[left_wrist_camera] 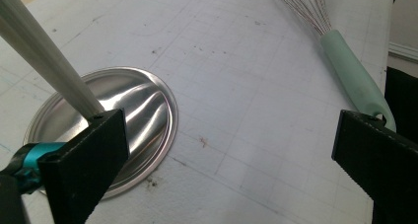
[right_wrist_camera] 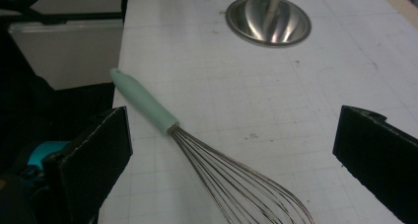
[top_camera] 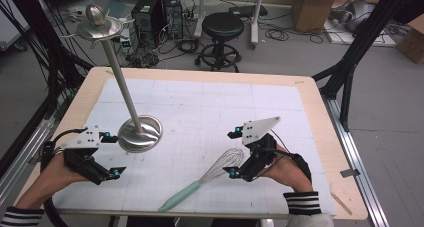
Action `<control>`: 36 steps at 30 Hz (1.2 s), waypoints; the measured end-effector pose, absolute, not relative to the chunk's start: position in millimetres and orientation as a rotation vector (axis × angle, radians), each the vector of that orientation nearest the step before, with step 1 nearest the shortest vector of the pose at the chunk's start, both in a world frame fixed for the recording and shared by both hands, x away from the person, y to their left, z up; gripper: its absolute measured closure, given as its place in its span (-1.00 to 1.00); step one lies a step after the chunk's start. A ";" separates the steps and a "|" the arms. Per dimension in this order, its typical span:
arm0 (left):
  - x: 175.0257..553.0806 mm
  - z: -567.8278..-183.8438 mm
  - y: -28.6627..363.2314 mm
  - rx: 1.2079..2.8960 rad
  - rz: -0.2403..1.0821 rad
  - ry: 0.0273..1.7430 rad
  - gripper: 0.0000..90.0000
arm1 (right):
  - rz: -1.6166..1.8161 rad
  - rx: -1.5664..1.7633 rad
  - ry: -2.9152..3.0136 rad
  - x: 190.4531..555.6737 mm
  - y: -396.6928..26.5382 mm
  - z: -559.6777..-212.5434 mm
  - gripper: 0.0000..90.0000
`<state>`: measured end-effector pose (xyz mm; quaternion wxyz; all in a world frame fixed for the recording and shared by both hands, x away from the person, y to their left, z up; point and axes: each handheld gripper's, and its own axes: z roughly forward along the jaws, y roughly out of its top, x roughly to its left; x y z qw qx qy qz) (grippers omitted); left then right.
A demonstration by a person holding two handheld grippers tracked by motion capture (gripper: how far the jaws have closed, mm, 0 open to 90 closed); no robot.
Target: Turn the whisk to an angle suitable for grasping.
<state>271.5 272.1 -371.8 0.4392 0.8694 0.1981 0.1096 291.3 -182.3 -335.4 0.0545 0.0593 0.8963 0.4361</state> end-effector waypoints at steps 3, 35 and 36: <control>271.1 -372.9 270.6 2.168 0.267 0.491 -0.96 | 1.287 0.143 2.744 292.8 -173.3 -334.9 -0.99; 269.8 -378.0 272.5 2.144 0.263 0.500 -0.96 | 0.917 -0.252 3.012 283.3 -86.9 -371.4 -0.94; 270.0 -378.2 272.9 2.148 0.264 0.499 -0.96 | 0.917 -0.252 3.012 283.3 -86.9 -371.4 -0.94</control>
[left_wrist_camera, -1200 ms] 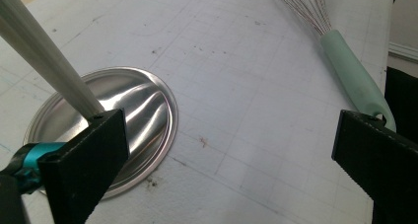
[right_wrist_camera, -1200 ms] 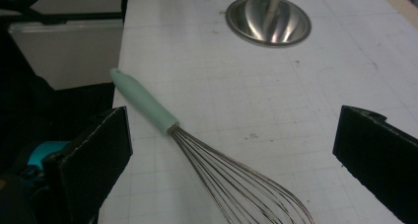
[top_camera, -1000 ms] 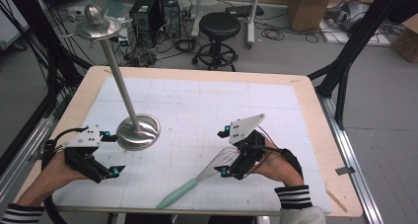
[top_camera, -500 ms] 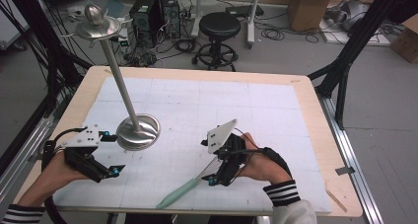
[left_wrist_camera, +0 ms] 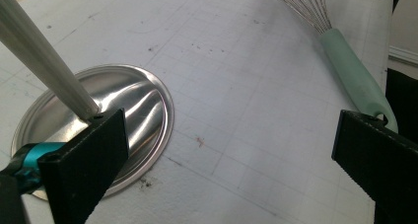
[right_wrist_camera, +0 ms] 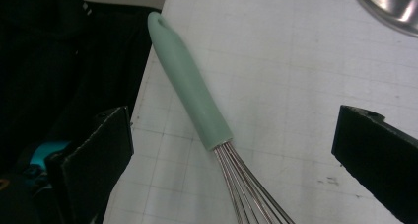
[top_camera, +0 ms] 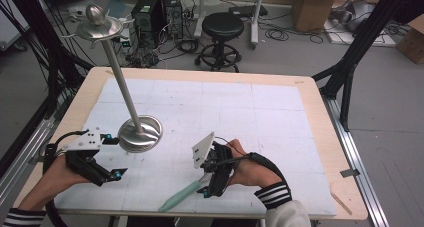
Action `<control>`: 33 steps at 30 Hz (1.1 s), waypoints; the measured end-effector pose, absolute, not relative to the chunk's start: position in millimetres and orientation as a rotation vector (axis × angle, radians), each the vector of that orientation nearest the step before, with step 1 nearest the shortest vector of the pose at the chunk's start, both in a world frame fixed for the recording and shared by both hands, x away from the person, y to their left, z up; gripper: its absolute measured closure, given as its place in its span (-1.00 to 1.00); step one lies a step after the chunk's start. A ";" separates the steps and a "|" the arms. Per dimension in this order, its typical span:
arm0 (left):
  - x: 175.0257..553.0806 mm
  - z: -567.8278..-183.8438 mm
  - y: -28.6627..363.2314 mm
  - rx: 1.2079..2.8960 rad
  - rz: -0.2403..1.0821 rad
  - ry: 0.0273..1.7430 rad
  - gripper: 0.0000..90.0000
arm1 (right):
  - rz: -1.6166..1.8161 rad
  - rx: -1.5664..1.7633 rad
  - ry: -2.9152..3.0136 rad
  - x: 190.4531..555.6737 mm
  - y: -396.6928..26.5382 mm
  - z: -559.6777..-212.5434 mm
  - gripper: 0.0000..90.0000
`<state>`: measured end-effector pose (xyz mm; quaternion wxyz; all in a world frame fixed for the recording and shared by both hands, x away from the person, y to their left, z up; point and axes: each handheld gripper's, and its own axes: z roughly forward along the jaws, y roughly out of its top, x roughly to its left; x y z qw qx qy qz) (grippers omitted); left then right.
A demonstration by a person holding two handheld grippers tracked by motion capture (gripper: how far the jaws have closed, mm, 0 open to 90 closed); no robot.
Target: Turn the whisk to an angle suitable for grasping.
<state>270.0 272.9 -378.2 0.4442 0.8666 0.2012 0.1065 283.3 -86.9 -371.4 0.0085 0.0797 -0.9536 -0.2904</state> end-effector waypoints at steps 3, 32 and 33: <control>270.1 -378.4 272.8 2.148 0.263 0.500 -0.96 | -0.838 0.287 -2.970 282.2 -78.0 -378.5 -0.89; 271.5 -377.8 274.9 2.127 0.263 0.509 -0.96 | -0.556 0.424 -3.032 277.3 -48.7 -405.5 -0.14; 271.9 -377.8 275.0 2.130 0.264 0.508 -0.96 | -0.553 0.425 -3.030 277.3 -48.4 -405.8 -0.12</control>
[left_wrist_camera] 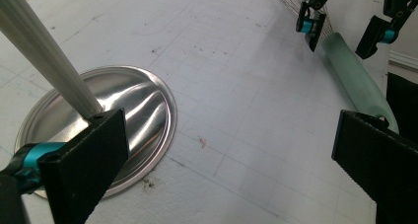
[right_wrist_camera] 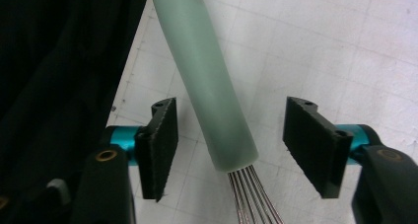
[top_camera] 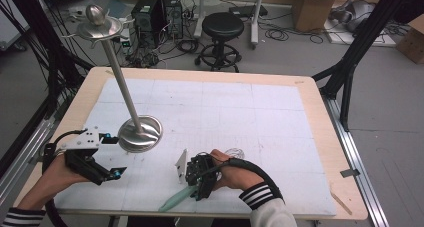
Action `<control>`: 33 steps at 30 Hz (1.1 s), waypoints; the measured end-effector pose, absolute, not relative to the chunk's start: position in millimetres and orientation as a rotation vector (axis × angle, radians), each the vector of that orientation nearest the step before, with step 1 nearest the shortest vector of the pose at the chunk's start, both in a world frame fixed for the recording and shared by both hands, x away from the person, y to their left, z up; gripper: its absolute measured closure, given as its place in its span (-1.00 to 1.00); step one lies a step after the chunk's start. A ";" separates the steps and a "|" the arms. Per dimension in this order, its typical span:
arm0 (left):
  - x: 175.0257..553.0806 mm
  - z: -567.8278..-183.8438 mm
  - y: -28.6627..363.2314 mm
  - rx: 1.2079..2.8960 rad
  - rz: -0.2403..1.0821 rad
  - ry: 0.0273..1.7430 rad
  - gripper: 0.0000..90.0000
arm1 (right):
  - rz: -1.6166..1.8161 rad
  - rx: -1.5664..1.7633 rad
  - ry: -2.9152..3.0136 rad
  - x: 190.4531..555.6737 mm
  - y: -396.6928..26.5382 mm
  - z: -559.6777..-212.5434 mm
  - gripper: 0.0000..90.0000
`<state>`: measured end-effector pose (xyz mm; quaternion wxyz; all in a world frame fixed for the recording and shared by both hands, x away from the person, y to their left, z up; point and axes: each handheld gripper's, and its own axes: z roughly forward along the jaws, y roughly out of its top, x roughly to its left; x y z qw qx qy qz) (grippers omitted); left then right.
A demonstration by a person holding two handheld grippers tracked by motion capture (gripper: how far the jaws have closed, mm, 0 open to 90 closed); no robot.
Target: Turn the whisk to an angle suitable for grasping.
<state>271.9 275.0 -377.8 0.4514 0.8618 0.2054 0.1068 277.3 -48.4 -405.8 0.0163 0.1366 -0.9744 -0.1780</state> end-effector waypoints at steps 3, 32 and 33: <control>272.2 -378.4 274.6 2.132 0.265 0.512 -0.96 | -0.540 0.444 -3.021 276.7 -47.5 -407.0 -0.02; 272.7 -378.2 274.8 2.135 0.264 0.517 -0.96 | -0.518 0.496 -3.002 282.1 -52.2 -402.8 0.54; 272.7 -378.1 274.9 2.136 0.263 0.516 -0.96 | -0.533 0.484 -3.002 282.8 -53.5 -400.5 0.54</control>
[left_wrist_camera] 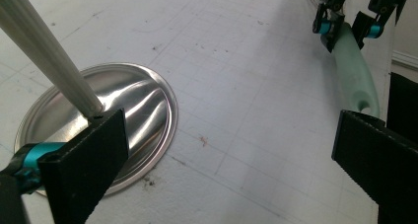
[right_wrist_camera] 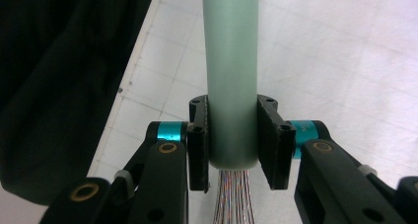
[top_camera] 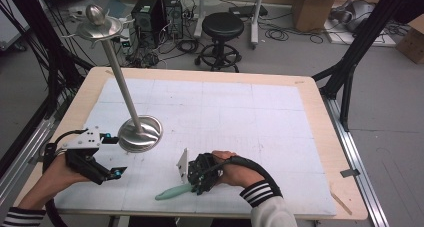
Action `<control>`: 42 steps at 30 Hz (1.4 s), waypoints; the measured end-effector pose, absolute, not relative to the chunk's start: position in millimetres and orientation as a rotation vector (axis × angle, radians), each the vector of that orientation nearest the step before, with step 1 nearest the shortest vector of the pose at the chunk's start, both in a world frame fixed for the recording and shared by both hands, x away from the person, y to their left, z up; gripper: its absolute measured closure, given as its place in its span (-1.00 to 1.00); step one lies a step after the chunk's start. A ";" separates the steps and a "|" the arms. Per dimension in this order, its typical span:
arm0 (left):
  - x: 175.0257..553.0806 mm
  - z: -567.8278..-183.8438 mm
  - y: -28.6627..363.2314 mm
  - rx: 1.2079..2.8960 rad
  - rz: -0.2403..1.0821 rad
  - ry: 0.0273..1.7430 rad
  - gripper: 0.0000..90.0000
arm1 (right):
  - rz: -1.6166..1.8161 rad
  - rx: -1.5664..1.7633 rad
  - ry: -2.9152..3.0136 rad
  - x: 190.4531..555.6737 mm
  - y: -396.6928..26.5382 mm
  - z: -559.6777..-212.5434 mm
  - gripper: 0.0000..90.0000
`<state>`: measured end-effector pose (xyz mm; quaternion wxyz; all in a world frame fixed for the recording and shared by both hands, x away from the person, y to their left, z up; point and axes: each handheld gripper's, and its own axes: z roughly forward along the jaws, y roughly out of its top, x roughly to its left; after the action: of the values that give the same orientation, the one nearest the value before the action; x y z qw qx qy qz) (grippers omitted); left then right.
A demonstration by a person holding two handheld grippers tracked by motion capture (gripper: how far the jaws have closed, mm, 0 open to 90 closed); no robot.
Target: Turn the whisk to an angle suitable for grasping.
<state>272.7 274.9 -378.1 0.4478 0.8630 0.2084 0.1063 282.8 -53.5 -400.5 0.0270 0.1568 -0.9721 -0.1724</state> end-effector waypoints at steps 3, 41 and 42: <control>272.1 -377.9 274.9 2.135 0.265 0.515 -0.96 | -0.606 0.433 -2.996 286.3 -60.0 -391.8 0.54; 272.7 -373.5 277.8 2.124 0.282 0.515 -0.96 | -1.228 0.284 -2.730 298.2 -109.8 -334.5 0.54; 272.8 -373.3 277.9 2.125 0.282 0.517 -0.96 | -1.232 0.293 -2.733 297.9 -110.4 -333.3 0.54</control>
<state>272.8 277.9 -373.3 0.4514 0.8599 0.2093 0.1139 297.9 -110.4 -333.3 0.0648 0.0969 -0.9054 -0.4083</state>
